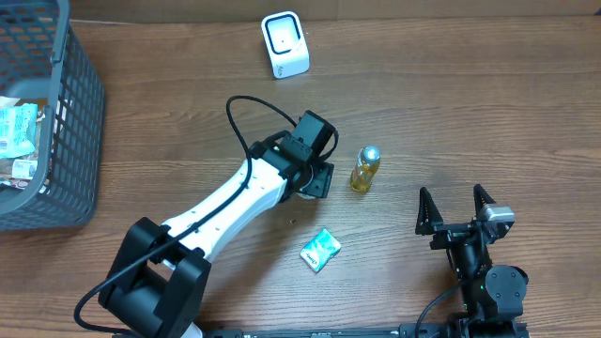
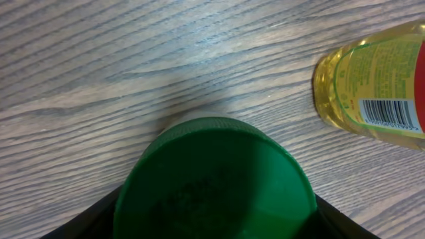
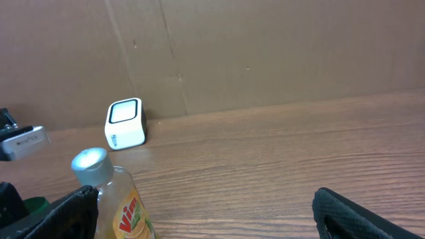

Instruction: Scan the item barcode

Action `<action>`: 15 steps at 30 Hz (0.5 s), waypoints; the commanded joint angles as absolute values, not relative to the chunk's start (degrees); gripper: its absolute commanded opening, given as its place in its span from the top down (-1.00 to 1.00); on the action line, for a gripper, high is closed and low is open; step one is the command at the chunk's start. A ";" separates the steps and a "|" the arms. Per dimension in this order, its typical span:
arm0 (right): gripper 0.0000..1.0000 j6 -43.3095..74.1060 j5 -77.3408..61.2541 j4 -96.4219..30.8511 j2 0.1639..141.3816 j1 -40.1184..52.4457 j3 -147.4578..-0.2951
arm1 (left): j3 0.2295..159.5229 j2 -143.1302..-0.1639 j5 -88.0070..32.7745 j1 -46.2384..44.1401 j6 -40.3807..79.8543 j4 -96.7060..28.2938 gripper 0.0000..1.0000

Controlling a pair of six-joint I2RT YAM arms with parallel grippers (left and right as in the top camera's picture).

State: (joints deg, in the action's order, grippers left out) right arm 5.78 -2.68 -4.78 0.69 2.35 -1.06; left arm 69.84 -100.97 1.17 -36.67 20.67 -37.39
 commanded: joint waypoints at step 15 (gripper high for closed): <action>-1.00 6.00 -2.44 -4.64 0.16 2.66 -0.45 | 69.34 -102.06 4.91 -37.65 20.97 -33.61 0.17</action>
State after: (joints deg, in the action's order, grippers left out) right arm 5.78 -2.70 -4.78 0.69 2.35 -1.06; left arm 69.56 -101.06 3.92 -37.15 20.88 -34.11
